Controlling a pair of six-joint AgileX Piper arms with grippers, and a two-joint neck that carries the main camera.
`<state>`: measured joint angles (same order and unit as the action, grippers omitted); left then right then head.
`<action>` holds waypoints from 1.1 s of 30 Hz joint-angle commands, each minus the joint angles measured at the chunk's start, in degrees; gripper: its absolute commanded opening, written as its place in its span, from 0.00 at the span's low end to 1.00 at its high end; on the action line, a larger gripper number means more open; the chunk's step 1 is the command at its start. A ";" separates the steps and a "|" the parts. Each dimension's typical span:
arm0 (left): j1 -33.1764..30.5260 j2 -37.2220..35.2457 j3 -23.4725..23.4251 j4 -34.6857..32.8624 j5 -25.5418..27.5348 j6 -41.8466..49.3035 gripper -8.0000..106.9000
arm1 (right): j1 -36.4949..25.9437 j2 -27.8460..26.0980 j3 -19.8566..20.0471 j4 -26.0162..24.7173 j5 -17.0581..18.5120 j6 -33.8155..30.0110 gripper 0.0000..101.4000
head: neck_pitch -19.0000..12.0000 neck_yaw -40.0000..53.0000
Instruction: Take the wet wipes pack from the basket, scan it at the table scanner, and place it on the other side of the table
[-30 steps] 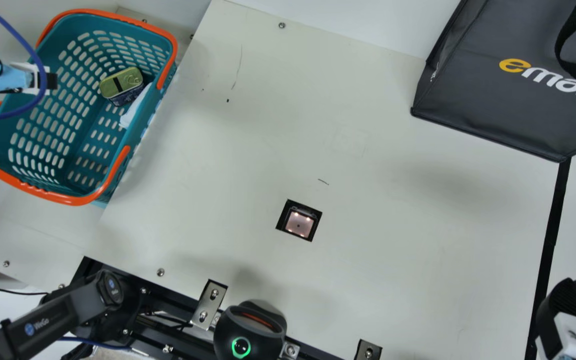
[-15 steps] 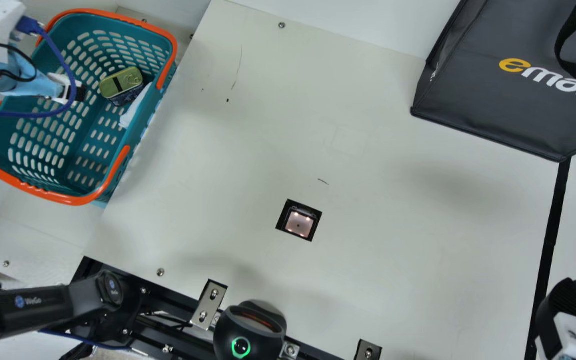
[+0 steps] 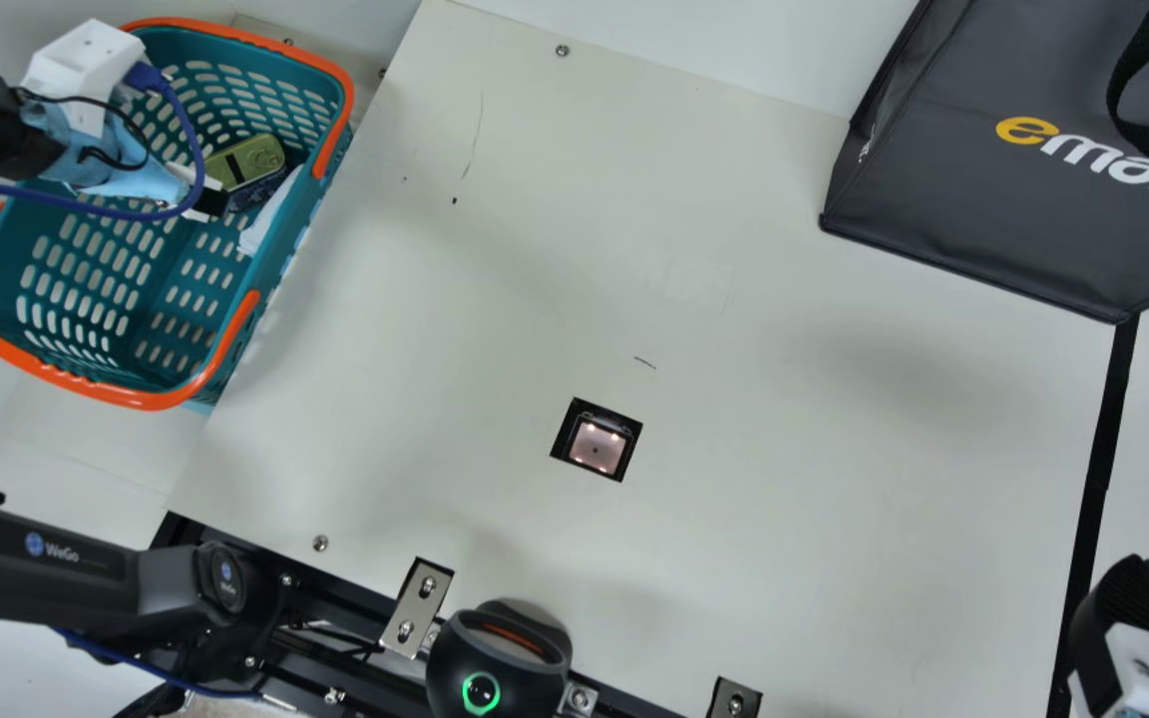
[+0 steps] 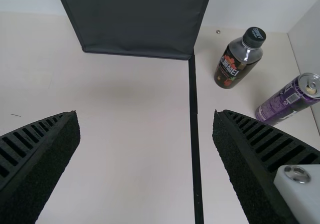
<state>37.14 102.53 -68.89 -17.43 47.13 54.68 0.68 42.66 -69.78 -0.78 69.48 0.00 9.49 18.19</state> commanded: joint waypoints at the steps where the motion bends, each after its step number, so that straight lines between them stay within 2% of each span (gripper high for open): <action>1: -0.23 1.48 0.21 -0.41 -0.66 0.67 0.85 | 0.00 0.00 0.00 0.00 0.00 0.00 0.94 | -1.57 0.23; 7: -0.25 4.71 0.71 -3.22 -1.93 4.18 0.85 | 0.00 0.00 0.00 0.00 0.00 0.00 0.94 | -1.57 0.23; 20: 1.46 9.82 0.19 -14.24 -1.67 16.48 0.85 | 0.00 0.00 0.00 0.00 0.00 0.00 0.94 | -1.57 0.23; 33: 1.23 14.89 1.95 -21.44 -5.96 25.93 0.85 | 0.00 0.00 0.00 0.00 0.00 0.00 0.94 | -1.57 0.23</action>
<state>38.49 117.00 -67.08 -38.54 41.49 79.86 0.68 42.66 -69.78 -0.78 69.48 0.00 9.58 18.19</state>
